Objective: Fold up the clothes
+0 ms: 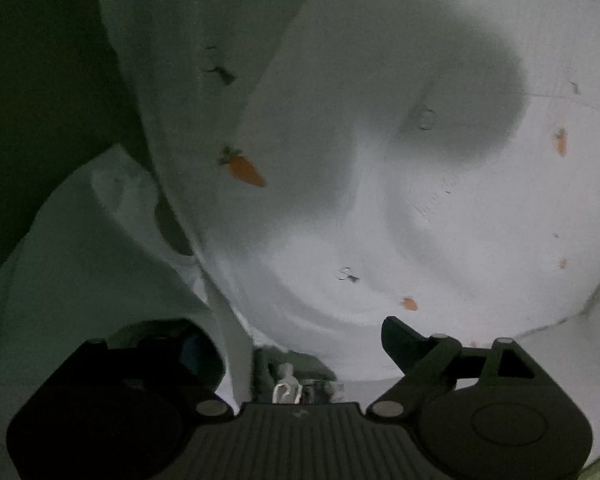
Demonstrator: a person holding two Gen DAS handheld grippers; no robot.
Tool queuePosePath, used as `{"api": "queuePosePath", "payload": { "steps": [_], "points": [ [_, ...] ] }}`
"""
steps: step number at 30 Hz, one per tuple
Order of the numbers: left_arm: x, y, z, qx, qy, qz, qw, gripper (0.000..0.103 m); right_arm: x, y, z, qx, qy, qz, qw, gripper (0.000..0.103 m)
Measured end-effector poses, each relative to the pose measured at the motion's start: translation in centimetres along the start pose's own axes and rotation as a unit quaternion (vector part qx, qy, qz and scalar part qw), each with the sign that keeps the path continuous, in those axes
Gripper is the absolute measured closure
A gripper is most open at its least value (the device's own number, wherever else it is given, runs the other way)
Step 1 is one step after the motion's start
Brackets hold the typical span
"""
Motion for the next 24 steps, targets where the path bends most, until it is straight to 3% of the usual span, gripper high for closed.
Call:
{"api": "queuePosePath", "payload": {
  "steps": [3, 5, 8, 11, 15, 19, 21, 24],
  "points": [
    [0.2, 1.1, -1.7, 0.037, -0.037, -0.01, 0.9986, 0.014, 0.2, 0.0, 0.1, 0.008, -0.005, -0.005, 1.0, 0.004],
    [0.7, 1.9, -2.4, 0.057, -0.083, -0.02, 0.9947, 0.014, 0.3, 0.1, 0.1, 0.011, -0.004, -0.008, 1.0, 0.005],
    [2.3, 3.0, -3.4, 0.084, -0.131, 0.003, 0.9879, 0.014, 0.3, 0.2, 0.3, 0.018, -0.011, -0.023, 1.0, 0.005],
    [1.2, 2.7, -3.4, 0.073, -0.086, 0.023, 0.9933, 0.014, 0.4, 0.3, 0.7, 0.024, -0.016, -0.029, 0.999, 0.007],
    [-3.1, 1.9, -4.2, 0.076, -0.051, -0.063, 0.9938, 0.011, 0.4, 0.4, 1.1, 0.027, -0.028, -0.047, 0.998, 0.009],
    [-4.7, 2.1, -6.0, 0.105, -0.02, -0.073, 0.9916, 0.008, 0.6, 0.4, 0.9, 0.032, -0.03, -0.052, 0.998, 0.011],
    [-3.8, 2.9, -7.0, 0.13, -0.052, -0.065, 0.9881, 0.008, 0.6, 0.4, 0.9, 0.032, -0.026, -0.057, 0.998, 0.011],
    [0.5, 4.2, -8.1, 0.156, -0.168, -0.014, 0.9731, 0.009, 0.5, 0.5, 1.1, 0.034, -0.024, -0.061, 0.997, 0.011]
  ]
}}
Point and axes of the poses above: each gripper's, at about its wrist camera, not at the fingertips, and z roughly against the way its jaws point, x to its left, y to its underside, the point moved 7 cm from there along -z, roughly the way its jaws point, and after that the axes turned 6 degrees about -z, right-handed, at the moved point
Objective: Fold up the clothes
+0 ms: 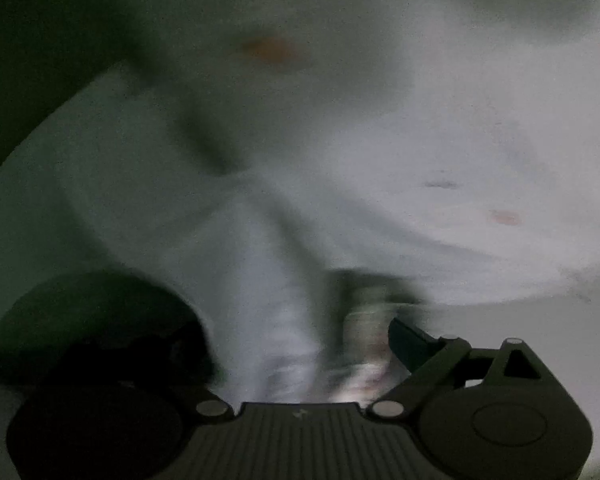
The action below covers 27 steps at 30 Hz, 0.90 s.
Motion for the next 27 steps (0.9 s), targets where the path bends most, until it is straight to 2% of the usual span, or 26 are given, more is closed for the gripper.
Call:
{"api": "queuePosePath", "payload": {
  "steps": [1, 3, 4, 7, 9, 12, 17, 20, 22, 24, 27],
  "points": [
    [1.2, 0.3, -0.4, 0.004, -0.007, 0.028, 0.9996, 0.009, -0.1, 0.0, 0.1, 0.001, 0.0, -0.002, 1.0, 0.011],
    [2.3, 1.0, 0.0, -0.002, 0.013, 0.067, 0.9977, 0.009, -0.2, 0.1, 0.4, 0.002, -0.002, -0.011, 1.0, 0.012],
    [2.3, 1.2, 0.5, -0.009, 0.017, 0.069, 0.9974, 0.008, -0.3, 0.1, 0.5, 0.003, -0.005, -0.017, 1.0, 0.012],
    [2.4, 1.4, 2.3, -0.021, -0.021, 0.042, 0.9986, 0.008, -0.4, 0.1, 0.9, 0.003, -0.017, -0.031, 0.999, 0.014],
    [2.2, 1.5, 3.0, -0.024, -0.034, 0.029, 0.9987, 0.008, -0.3, 0.1, 0.8, 0.007, -0.031, -0.039, 0.999, 0.023],
    [2.2, 1.9, 3.6, -0.015, -0.017, 0.044, 0.9988, 0.008, 0.5, 0.0, 0.6, 0.012, -0.051, -0.041, 0.998, 0.032],
    [0.4, 3.2, 4.4, 0.017, 0.022, 0.026, 0.9993, 0.008, 2.1, -0.2, 1.0, 0.012, -0.079, -0.029, 0.996, 0.036],
    [-0.1, 3.6, 5.7, 0.008, 0.043, 0.021, 0.9988, 0.008, 2.9, -0.5, 1.5, 0.01, -0.098, -0.029, 0.995, 0.043],
    [0.3, 3.2, 7.1, -0.02, 0.03, 0.017, 0.9992, 0.008, 3.6, -0.7, 2.0, 0.008, -0.12, -0.037, 0.992, 0.051],
    [1.7, 2.7, 8.3, -0.043, 0.002, 0.026, 0.9988, 0.008, 4.5, -1.0, 2.4, 0.009, -0.148, -0.042, 0.988, 0.062],
    [4.5, 2.3, 10.0, -0.068, -0.039, 0.053, 0.9955, 0.008, 6.7, -1.3, 2.6, 0.013, -0.179, -0.032, 0.983, 0.064]
  ]
}}
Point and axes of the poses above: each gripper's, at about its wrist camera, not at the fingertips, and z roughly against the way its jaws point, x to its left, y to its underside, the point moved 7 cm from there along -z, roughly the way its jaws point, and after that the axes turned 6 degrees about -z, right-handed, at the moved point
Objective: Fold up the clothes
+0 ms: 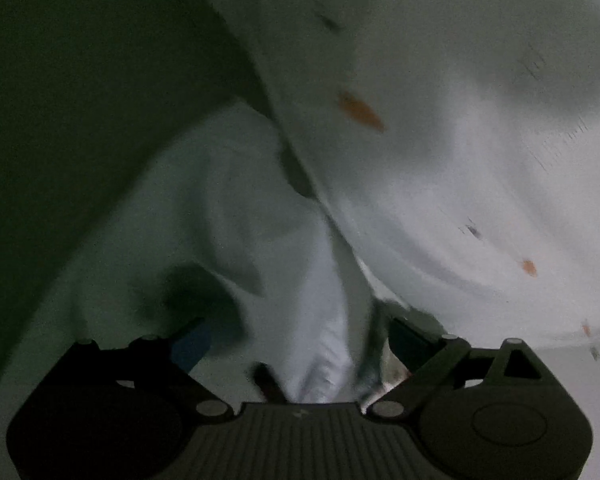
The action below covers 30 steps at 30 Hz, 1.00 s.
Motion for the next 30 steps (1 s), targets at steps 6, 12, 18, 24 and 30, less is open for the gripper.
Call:
{"api": "queuePosePath", "payload": {
  "steps": [6, 12, 18, 24, 30],
  "points": [
    [4.8, -0.5, 2.1, -0.029, -0.058, 0.039, 0.9971, 0.008, 3.9, 0.6, -2.9, 0.028, 0.023, 0.076, 0.996, 0.062],
    [7.2, -0.5, 2.8, -0.035, -0.09, 0.057, 0.9937, 0.008, 5.1, 1.5, -6.4, 0.067, 0.081, 0.177, 0.979, 0.102],
    [7.5, 0.7, 4.5, -0.056, -0.098, 0.057, 0.992, 0.008, 4.2, -4.3, -2.2, -0.034, 0.06, 0.152, 0.986, 0.102],
    [10.0, 4.3, 7.0, -0.073, -0.135, 0.068, 0.9859, 0.008, -9.3, -7.2, 0.5, -0.04, 0.163, -0.036, 0.985, 0.099],
    [13.4, 7.7, 9.8, -0.077, -0.173, 0.091, 0.9776, 0.008, -9.6, -3.3, 4.2, -0.078, 0.154, -0.074, 0.982, 0.068]
  ]
}}
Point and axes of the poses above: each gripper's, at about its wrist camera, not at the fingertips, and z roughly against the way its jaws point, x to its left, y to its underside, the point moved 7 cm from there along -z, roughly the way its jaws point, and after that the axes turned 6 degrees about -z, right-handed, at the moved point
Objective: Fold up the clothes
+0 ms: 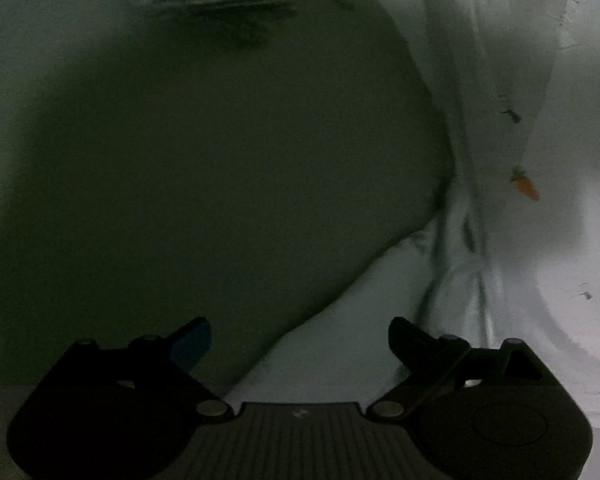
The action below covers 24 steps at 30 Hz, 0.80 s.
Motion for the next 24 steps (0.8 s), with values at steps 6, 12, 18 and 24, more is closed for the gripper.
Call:
{"api": "queuePosePath", "payload": {
  "steps": [6, 12, 18, 24],
  "points": [
    [3.0, 2.8, 1.4, 0.005, -0.003, 0.012, 0.9999, 0.008, 2.3, 8.6, 1.8, 0.105, -0.096, -0.038, 0.989, 0.076],
    [6.0, 5.2, 3.9, 0.023, -0.024, -0.024, 0.9992, 0.008, 5.2, 17.9, 2.0, 0.24, -0.153, -0.085, 0.955, 0.087],
    [9.4, 6.5, 5.8, 0.055, -0.032, -0.049, 0.9968, 0.008, 7.2, 23.2, 3.5, 0.27, -0.16, -0.102, 0.944, 0.086],
    [11.8, 6.2, 8.0, 0.061, -0.024, -0.064, 0.9958, 0.008, 9.8, 27.9, 5.0, 0.287, -0.177, -0.105, 0.936, 0.086]
  ]
}}
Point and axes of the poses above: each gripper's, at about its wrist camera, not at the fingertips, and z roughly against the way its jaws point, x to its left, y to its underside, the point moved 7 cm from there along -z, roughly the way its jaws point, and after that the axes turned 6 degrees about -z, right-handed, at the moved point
